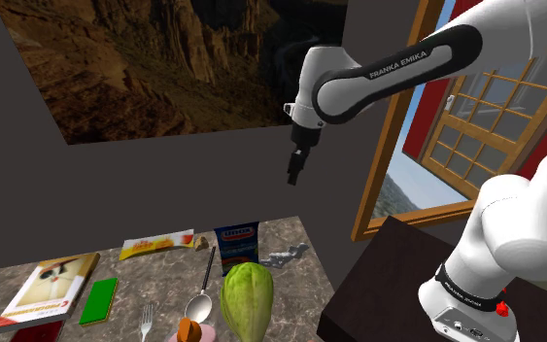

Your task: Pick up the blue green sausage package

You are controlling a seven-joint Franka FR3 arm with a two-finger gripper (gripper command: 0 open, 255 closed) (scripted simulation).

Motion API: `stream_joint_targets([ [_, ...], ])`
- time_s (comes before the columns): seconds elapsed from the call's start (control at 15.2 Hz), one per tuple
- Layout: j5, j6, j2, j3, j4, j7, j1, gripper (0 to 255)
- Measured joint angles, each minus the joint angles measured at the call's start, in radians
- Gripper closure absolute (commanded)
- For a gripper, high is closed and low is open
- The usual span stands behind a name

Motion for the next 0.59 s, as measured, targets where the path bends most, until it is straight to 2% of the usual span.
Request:
stream_joint_targets([
  [0.59, -0.015, 0.188, 0.296, 0.048, 0.086, -0.153, 0.063, 0],
])
